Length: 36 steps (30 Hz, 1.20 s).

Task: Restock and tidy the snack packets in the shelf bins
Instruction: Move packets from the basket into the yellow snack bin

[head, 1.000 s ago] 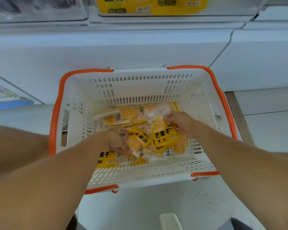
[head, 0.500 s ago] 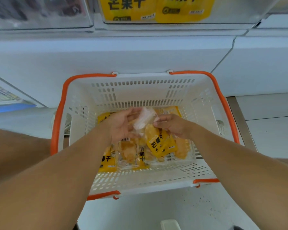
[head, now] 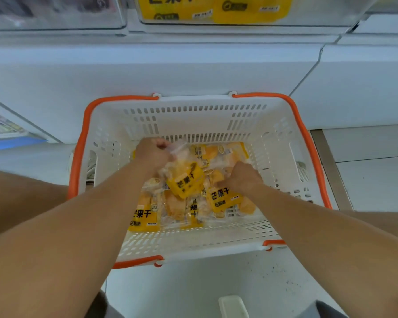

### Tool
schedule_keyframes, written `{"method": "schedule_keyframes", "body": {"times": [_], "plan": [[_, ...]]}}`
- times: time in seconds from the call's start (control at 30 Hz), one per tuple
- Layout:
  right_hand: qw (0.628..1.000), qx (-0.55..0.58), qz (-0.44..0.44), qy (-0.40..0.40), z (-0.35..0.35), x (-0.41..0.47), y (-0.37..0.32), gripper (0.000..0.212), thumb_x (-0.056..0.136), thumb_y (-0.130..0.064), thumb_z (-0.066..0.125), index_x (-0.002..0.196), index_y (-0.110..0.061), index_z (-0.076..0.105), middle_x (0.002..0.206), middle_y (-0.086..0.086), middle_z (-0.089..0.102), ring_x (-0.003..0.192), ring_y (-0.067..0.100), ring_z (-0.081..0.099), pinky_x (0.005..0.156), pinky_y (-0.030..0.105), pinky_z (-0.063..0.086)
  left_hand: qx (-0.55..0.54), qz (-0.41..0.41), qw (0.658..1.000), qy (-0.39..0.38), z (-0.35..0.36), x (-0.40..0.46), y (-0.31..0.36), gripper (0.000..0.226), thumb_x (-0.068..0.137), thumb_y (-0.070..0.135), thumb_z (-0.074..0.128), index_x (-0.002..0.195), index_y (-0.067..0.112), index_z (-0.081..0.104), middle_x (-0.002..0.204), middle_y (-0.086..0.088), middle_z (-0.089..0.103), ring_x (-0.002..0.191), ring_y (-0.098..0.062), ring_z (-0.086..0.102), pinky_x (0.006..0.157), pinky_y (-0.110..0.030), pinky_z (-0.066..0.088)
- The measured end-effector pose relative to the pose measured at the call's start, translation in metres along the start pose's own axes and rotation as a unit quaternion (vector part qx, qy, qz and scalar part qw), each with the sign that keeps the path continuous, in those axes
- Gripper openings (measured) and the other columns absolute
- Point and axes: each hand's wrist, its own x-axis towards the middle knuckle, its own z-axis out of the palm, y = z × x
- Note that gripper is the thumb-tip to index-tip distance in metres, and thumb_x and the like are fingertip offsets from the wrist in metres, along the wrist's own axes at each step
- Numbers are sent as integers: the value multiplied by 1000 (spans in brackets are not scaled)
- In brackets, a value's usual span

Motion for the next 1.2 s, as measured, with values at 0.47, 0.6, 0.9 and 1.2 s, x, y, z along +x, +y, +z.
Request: {"method": "schedule_keyframes", "body": {"times": [0.47, 0.6, 0.9, 1.2], "plan": [[967, 159, 65, -190, -3, 6, -8, 62, 71, -18, 90, 123, 0, 63, 107, 15, 72, 95, 28, 71, 88, 41, 59, 18, -99, 995, 17, 10, -18, -14, 64, 85, 24, 78, 138, 0, 52, 141, -15, 54, 116, -30, 60, 94, -35, 50], [912, 166, -15, -374, -71, -2, 23, 26, 84, -17, 79, 104, -3, 71, 99, 13, 76, 87, 25, 74, 88, 40, 59, -35, -78, 996, 4, 19, -21, -16, 60, 93, 22, 69, 142, -1, 45, 143, -14, 50, 91, -18, 58, 79, -31, 48], [843, 434, -110, -297, -79, -21, -4, 30, 88, -20, 67, 115, -7, 67, 112, 17, 74, 95, 30, 74, 84, 45, 61, -114, -43, 988, -94, 21, -19, 44, 33, 86, 36, 75, 100, 8, 65, 64, -5, 66, 55, -17, 59, 51, -22, 47], [884, 344, -146, -280, -140, -95, -41, 41, 96, -51, 59, 116, -16, 67, 109, 8, 76, 99, 30, 72, 85, 49, 60, -374, -170, 908, -79, 29, -16, 97, 92, 57, 66, 73, 127, 9, 60, 116, -20, 69, 97, -45, 68, 86, -65, 51]]}}
